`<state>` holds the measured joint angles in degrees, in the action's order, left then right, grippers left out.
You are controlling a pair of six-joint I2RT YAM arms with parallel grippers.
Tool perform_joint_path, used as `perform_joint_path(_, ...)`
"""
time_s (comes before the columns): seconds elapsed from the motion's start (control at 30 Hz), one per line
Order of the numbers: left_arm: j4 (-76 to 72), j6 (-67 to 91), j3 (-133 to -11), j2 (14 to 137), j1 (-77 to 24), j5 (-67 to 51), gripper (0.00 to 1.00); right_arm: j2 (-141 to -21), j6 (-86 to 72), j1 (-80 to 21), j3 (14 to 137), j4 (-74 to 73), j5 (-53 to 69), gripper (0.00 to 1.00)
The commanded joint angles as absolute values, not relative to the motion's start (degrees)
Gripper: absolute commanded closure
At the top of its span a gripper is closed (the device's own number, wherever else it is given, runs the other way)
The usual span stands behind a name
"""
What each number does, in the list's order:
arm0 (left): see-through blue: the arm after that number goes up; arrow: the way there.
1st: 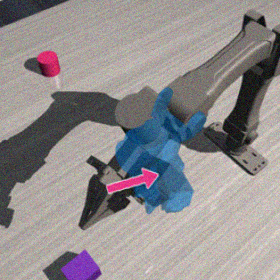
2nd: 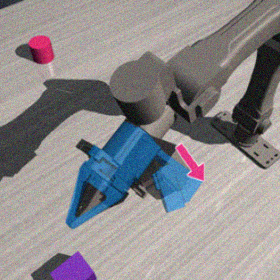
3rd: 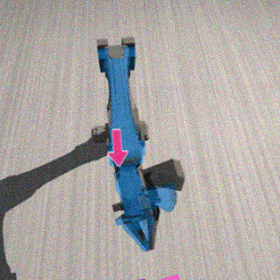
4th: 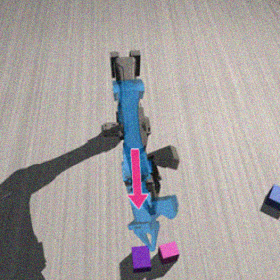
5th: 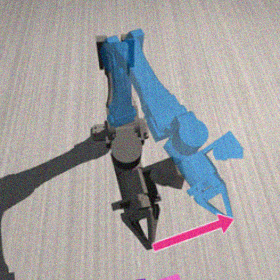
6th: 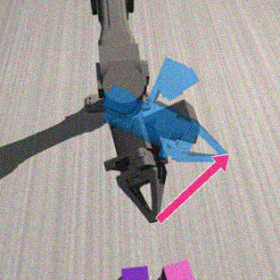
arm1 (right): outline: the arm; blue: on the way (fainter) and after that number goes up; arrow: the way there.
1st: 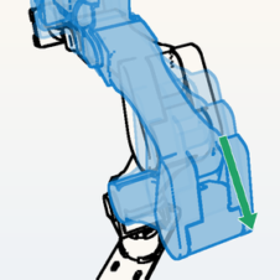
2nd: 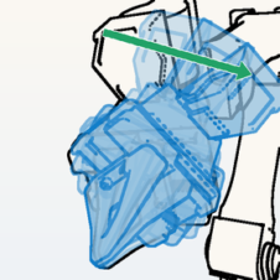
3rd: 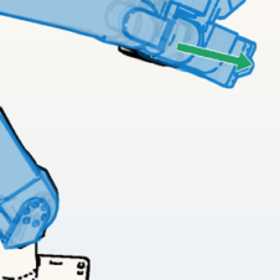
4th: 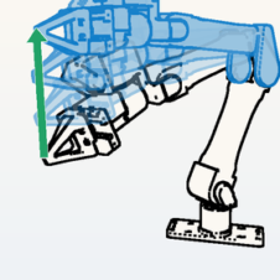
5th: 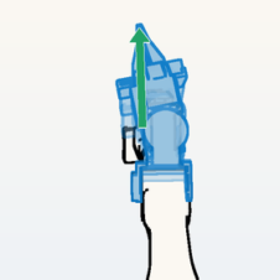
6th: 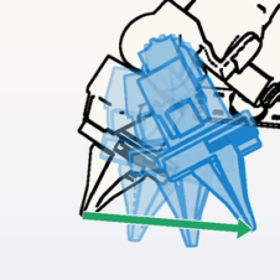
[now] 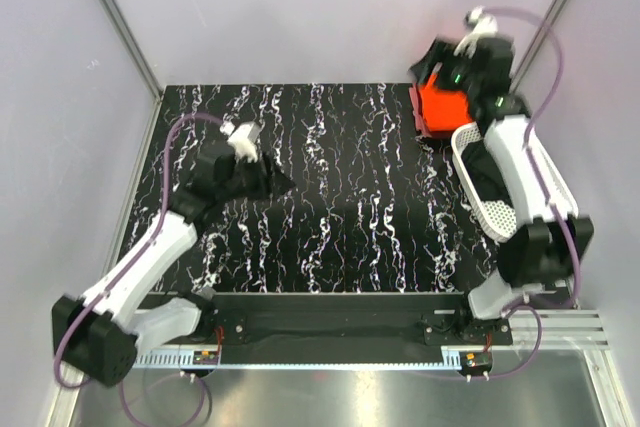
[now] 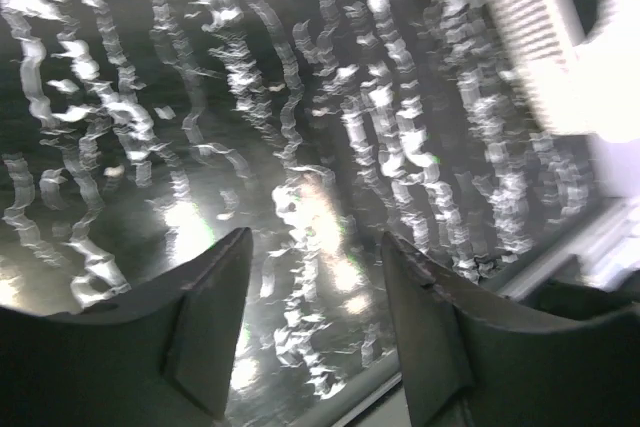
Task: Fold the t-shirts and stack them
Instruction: Neatly place the folded tshirt to the corner
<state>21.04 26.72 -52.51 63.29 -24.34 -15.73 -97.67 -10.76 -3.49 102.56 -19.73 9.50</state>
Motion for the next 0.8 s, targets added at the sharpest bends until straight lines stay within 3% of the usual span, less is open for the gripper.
perform_joint_path(0.0,9.2,35.5,-44.8,56.2,-23.8,-23.4,0.39,-88.1,-27.3,-7.5,80.1,-6.9,24.9,0.21)
perform_joint_path(0.03,7.6,37.0,-43.0,54.6,-23.7,-24.2,0.38,-81.8,-33.9,-8.4,67.6,2.4,27.8,0.2)
perform_joint_path(0.2,-4.8,47.4,-28.4,45.3,-23.3,-29.5,0.32,-59.3,-50.9,-11.6,34.3,19.8,27.1,0.08)
perform_joint_path(0.3,-18.0,56.8,-20.9,42.5,-22.9,-33.0,0.32,-50.7,-53.8,-11.7,26.5,20.1,27.5,0.01)
perform_joint_path(0.43,-49.5,72.9,-2.4,38.3,-22.9,-31.6,0.29,-32.2,-64.0,-11.8,12.6,18.6,27.7,0.0)
perform_joint_path(0.5,-57.1,79.1,2.5,37.5,-22.9,-29.6,0.27,-20.7,-69.7,-11.8,8.5,15.5,27.4,0.0)
perform_joint_path(0.63,-66.3,83.9,11.2,35.3,-22.9,-27.2,0.24,-0.4,-75.4,-11.8,1.6,-4.3,28.3,0.0)
perform_joint_path(0.77,-61.4,81.3,11.3,28.9,-23.3,-29.3,0.24,-9.1,-72.7,-11.9,2.3,-6.9,34.3,0.0)
